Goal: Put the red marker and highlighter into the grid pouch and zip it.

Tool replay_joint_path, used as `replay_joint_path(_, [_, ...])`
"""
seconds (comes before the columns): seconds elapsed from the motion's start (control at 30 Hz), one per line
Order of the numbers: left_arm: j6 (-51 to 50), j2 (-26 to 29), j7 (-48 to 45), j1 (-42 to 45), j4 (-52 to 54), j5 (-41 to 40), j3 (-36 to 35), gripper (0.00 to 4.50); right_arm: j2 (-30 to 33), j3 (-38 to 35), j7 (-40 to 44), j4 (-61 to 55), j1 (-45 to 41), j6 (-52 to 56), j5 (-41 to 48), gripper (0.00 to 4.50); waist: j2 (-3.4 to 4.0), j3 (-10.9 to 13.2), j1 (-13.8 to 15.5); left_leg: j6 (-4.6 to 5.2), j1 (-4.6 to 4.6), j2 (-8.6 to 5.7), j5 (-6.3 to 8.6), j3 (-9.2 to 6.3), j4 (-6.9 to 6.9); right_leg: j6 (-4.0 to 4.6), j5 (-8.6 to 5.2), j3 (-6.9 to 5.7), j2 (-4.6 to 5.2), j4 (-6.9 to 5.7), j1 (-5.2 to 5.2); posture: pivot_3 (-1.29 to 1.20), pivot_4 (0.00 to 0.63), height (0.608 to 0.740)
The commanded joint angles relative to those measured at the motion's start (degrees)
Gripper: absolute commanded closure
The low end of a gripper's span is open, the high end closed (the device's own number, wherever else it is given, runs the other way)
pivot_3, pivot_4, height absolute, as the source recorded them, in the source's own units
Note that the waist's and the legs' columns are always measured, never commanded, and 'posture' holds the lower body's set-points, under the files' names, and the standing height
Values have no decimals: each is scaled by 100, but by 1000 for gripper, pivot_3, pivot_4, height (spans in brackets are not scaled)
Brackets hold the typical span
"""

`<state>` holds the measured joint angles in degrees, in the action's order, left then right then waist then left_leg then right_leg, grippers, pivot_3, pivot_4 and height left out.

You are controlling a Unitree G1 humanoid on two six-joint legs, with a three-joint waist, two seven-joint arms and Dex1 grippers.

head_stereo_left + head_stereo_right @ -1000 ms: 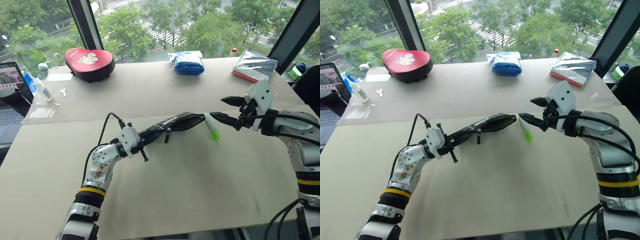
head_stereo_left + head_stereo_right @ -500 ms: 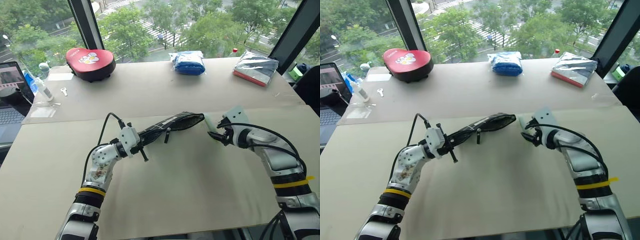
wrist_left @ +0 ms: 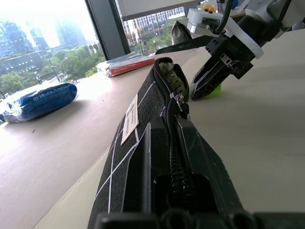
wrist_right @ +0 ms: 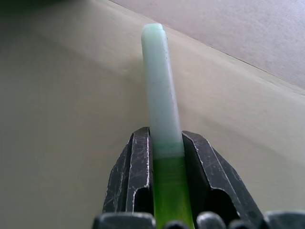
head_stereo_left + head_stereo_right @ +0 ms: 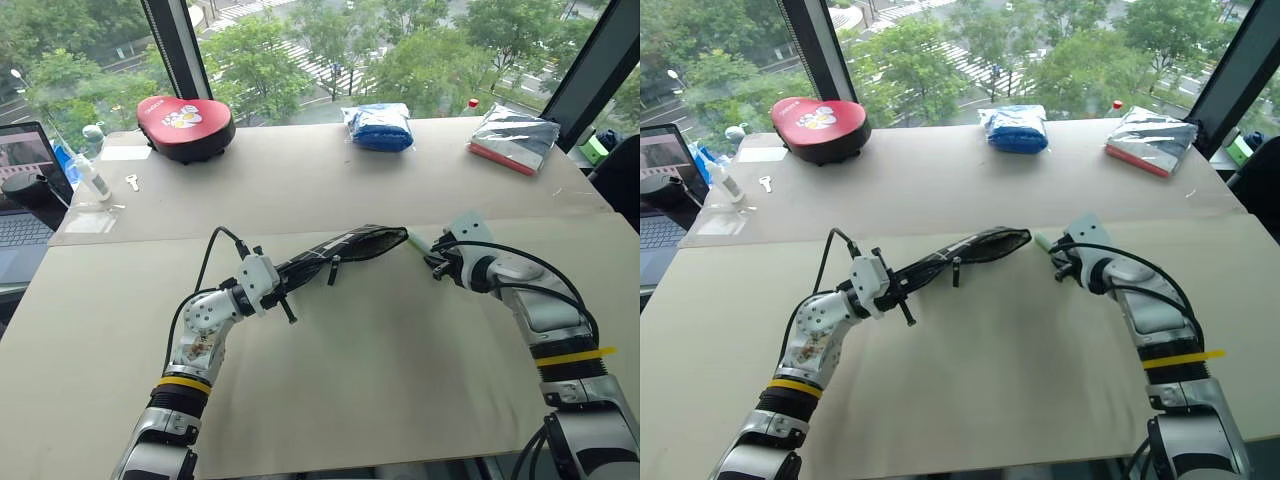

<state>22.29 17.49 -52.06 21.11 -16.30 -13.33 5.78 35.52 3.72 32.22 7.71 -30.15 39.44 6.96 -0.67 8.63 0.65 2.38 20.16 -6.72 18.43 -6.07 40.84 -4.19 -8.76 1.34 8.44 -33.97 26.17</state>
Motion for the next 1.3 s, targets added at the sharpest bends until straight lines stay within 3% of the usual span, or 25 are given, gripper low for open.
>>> replay_joint_path(0.03, [107, -2, 42, 5, 189, 3, -23, 4500, 91, -181, -46, -31, 144, 67, -46, 3995, 0, 0, 2, 0, 0, 0, 0, 0, 0, 0, 0, 0, 0, 0, 0, 0, 150, 740])
replay_joint_path(0.23, [111, -11, 13, 39, 160, -5, -3, 4500, 84, -906, -375, -174, -71, -386, 129, 3995, 0, 1, 1, 0, 4, -1, 0, 0, 0, -1, 0, 0, 0, 1, 2, 0, 150, 740])
replay_joint_path(0.4, [112, 3, -38, 62, 122, -20, -3, 4500, 487, -1393, 36, -628, -340, -1259, 328, 3995, 2, 1, -32, 0, 6, -1, 0, 3, -6, -1, 0, 1, 0, 0, 10, 0, 150, 740])
replay_joint_path(0.6, [131, 4, -89, 95, 66, -33, -2, 4500, 1428, -815, 1458, -1554, 170, -3300, 4, 3995, 1, 1, -48, 0, 5, 2, 0, 3, -11, -1, 0, -7, -2, 0, 8, 0, 150, 740])
replay_joint_path(0.77, [144, -17, -98, 108, 48, -28, 5, 4500, 1924, -341, 1911, -1633, 480, -4463, -658, 3995, 1, 2, -56, 1, 5, 2, 0, 5, -4, -2, 0, -10, -1, 1, 4, 0, 150, 740])
replay_joint_path(1.3, [144, -80, -151, 100, 73, -30, 60, 4500, 1339, 604, 1805, -1101, 190, -5773, -1804, 3995, 0, 2, -33, 0, 3, 2, 0, 7, -5, -1, 0, -9, -1, 4, 7, 0, 150, 740])
